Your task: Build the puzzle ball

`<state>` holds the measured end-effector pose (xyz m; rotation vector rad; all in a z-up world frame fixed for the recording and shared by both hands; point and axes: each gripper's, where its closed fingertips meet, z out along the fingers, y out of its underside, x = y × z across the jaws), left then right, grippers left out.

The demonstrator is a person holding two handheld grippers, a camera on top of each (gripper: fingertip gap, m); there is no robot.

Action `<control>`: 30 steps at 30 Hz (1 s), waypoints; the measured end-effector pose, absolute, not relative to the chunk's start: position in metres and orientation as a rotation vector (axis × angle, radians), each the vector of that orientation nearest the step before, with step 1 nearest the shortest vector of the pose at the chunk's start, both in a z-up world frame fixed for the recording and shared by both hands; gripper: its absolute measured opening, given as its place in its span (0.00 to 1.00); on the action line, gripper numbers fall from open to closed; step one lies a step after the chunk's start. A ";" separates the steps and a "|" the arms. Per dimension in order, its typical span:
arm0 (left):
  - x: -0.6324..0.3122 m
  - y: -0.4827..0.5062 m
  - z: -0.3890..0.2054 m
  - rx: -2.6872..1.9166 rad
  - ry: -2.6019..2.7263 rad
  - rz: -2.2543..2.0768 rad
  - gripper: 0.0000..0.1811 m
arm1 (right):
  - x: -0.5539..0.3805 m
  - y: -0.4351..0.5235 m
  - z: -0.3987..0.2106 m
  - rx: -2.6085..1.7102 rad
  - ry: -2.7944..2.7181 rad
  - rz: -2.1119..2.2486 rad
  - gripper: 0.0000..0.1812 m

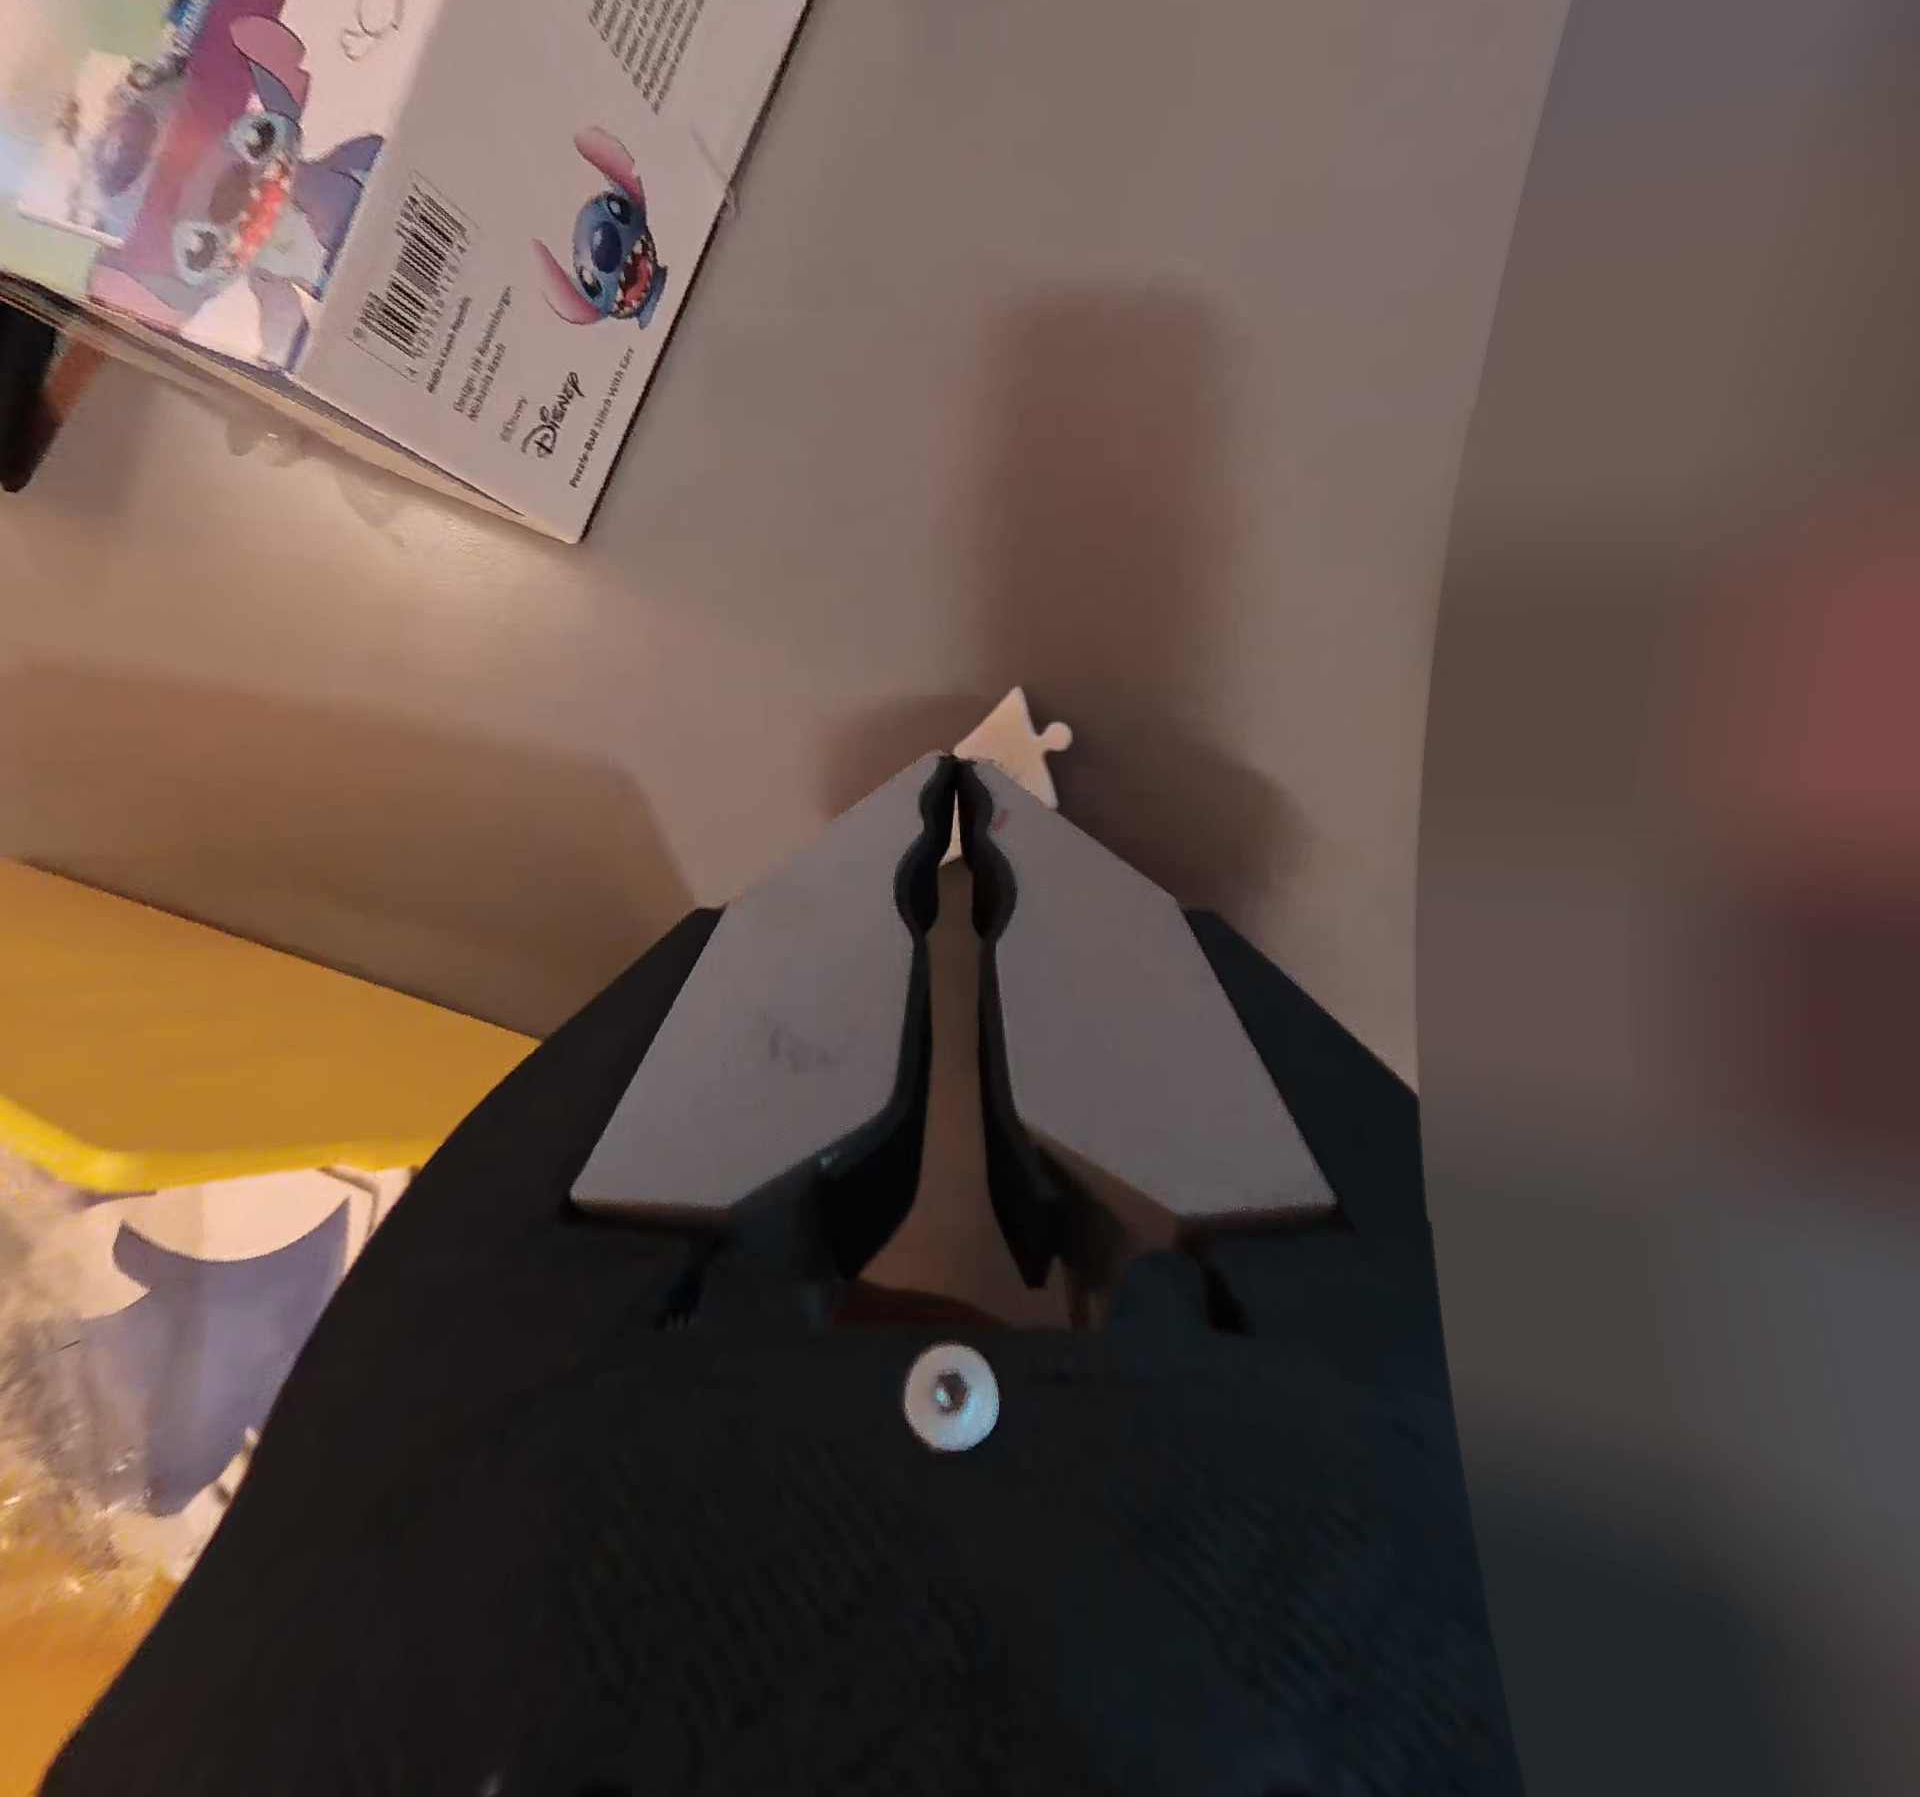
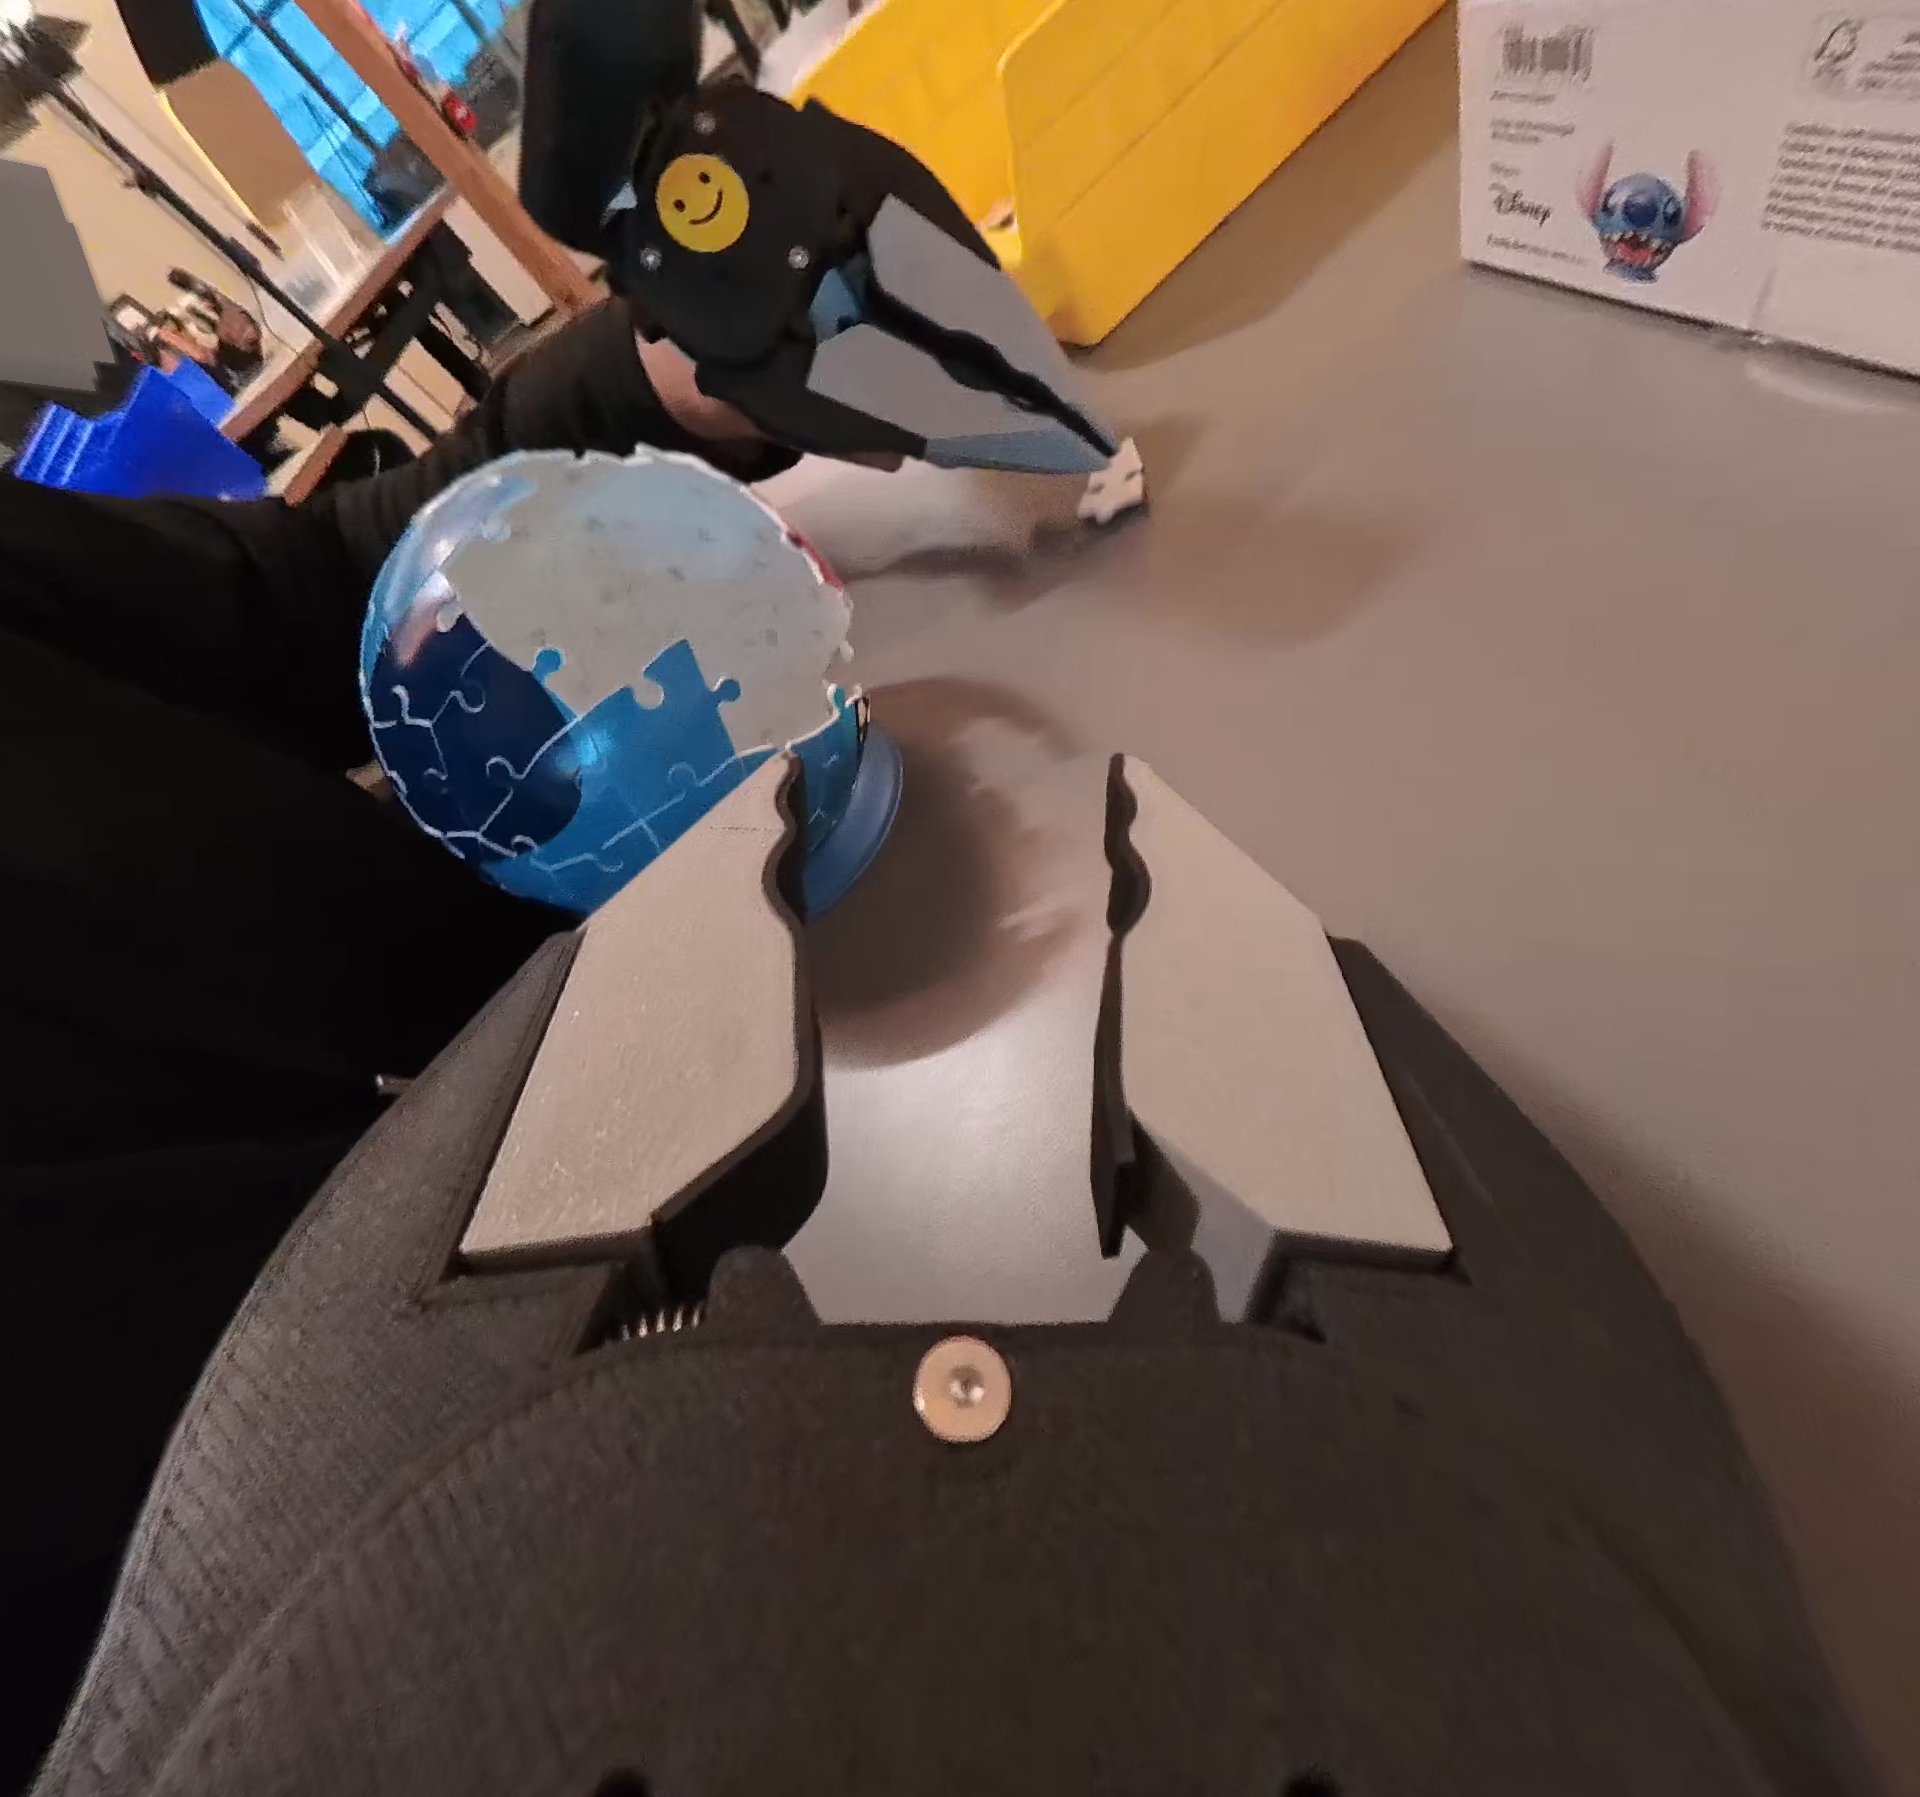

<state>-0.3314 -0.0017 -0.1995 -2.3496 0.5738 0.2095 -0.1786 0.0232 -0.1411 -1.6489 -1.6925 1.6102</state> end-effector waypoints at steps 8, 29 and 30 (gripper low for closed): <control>-0.333 -0.011 -0.195 -2.440 0.784 0.068 0.16 | -0.212 0.029 -0.147 -1.568 -1.836 1.521 0.31; -0.318 -0.001 -0.213 -2.448 0.842 0.107 0.00 | -0.259 0.021 -0.183 -1.530 -2.026 1.437 0.29; -0.319 -0.001 -0.212 -2.435 0.819 0.118 0.00 | -0.264 0.023 -0.189 -1.550 -2.047 1.375 0.28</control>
